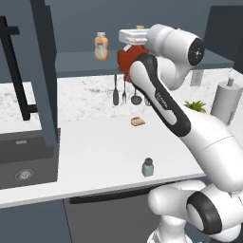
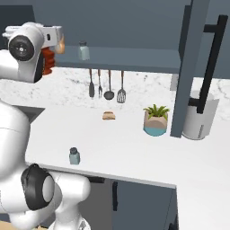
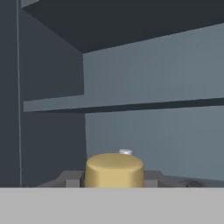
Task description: Put the shaker and condiment bottle from the counter next to their counterparts in the cabinet.
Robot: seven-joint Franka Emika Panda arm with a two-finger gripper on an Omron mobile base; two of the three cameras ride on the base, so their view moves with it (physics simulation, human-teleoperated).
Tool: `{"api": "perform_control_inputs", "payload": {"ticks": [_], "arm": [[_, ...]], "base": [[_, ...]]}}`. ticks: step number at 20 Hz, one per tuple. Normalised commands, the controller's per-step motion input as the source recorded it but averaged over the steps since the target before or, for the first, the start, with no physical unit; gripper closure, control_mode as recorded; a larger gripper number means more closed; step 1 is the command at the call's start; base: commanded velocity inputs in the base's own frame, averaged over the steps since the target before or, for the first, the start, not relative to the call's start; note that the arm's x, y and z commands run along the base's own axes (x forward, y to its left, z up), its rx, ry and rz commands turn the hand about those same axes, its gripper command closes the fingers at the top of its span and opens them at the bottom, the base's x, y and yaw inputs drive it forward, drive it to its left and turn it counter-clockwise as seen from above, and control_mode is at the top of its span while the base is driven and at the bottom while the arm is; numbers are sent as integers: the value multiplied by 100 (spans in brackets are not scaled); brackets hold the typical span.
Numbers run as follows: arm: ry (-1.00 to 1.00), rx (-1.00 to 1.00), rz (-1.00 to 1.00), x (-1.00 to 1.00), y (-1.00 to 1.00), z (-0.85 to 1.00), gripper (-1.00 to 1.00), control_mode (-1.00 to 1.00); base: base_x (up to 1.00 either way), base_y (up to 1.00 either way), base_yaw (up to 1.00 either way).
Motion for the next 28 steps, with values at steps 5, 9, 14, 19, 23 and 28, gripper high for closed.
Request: {"api": "perform_control_inputs", "payload": {"ticks": [5,9,14,19,23,28], "arm": [[0,0,0,10,4,0,100,-100],[0,6,1,53,22,0,100,-100],[0,1,2,54,34,0,100,-100],[0,0,2,56,25,0,100,-100],[0,0,1,52,17,0,100,-100],[0,0,1,54,19,-1,100,-100]], "base": [[0,0,0],[0,0,0],[0,0,0],[0,0,0],[0,0,0],[0,0,0]]}}
